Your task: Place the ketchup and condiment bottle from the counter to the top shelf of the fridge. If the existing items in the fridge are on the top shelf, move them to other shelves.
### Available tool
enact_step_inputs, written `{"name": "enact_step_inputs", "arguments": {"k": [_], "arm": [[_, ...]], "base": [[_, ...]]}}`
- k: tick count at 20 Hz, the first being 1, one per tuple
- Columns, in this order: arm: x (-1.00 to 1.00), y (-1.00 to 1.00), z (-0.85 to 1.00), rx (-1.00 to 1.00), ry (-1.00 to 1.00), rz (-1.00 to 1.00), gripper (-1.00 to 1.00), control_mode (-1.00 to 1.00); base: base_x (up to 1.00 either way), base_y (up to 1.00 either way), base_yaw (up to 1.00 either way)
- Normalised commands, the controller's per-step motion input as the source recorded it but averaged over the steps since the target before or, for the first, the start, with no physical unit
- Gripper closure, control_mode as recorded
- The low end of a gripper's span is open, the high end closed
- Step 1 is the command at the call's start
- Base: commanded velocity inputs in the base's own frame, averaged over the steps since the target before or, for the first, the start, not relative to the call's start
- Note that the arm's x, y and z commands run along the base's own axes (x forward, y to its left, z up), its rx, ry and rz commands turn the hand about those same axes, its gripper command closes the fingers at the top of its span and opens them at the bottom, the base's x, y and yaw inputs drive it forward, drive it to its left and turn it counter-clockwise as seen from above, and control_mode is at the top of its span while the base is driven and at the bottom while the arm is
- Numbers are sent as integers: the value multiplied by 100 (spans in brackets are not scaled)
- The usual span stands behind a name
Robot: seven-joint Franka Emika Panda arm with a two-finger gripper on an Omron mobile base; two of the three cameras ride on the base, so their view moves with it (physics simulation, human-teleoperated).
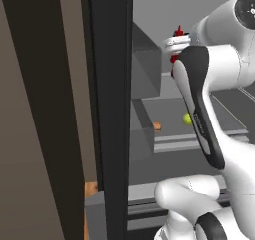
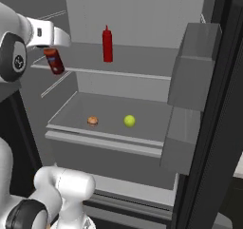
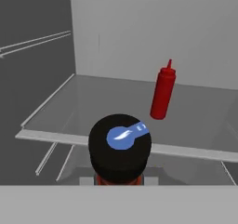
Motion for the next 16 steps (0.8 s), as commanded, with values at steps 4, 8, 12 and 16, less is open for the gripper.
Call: {"name": "enact_step_inputs", "arguments": {"k": [4, 8, 12, 16], "arm": [[100, 3, 0, 0, -3, 1, 100, -100], [100, 0, 0, 0, 0, 0, 100, -100], [99, 0, -8, 0, 0, 0, 100, -100], [80, 0, -26, 0, 0, 0, 100, -100]], "base": [[0, 0, 0], [0, 0, 0], [0, 0, 0], [0, 0, 0]]}}
